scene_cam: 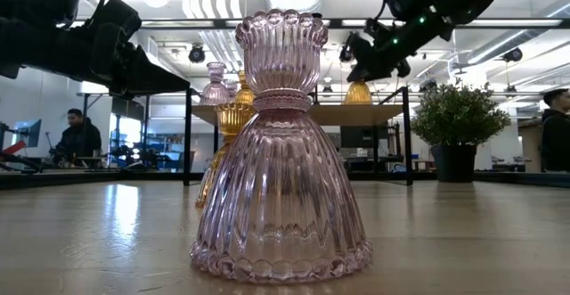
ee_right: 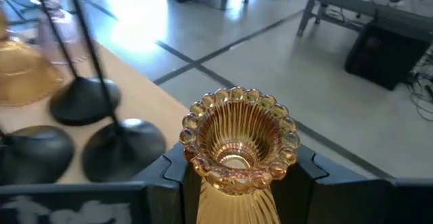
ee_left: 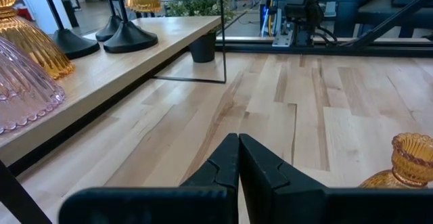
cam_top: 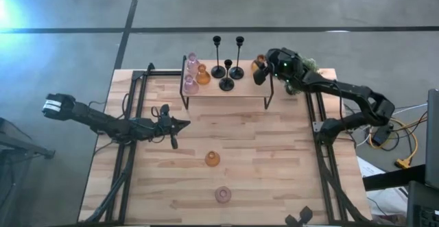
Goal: Pick & Place candle stick holders
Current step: Put the bottom orange glass candle holder on the shelf
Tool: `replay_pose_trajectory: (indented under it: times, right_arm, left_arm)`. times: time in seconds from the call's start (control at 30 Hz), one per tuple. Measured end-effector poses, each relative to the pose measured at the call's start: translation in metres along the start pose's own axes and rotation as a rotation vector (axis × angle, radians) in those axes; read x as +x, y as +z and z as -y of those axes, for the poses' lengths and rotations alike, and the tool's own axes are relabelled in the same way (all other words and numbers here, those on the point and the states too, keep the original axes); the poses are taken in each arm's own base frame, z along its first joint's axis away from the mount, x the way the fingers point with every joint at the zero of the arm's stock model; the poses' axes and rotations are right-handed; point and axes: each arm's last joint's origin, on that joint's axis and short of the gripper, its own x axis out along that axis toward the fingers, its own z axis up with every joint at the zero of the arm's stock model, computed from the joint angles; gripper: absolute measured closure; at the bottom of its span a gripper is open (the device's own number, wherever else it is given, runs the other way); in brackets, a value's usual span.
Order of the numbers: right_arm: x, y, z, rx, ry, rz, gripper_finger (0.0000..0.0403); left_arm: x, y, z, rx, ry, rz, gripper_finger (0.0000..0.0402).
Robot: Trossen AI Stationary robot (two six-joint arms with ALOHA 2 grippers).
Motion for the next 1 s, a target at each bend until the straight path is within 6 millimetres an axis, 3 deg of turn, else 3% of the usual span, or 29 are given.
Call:
replay_pose_trajectory:
  times: [0.4, 1.0]
  right_arm:
    - [0.027, 0.011, 0.015, 0.023, 0.000, -0.075, 0.0278]
    - [0.027, 0.006, 0.024, 0.085, 0.019, -0.121, 0.0278]
  left_arm:
    - [0.000, -0.001, 0.000, 0.003, 0.000, -0.006, 0.0388]
    - [0.000, -0.001, 0.000, 0.004, 0.000, -0.008, 0.0387]
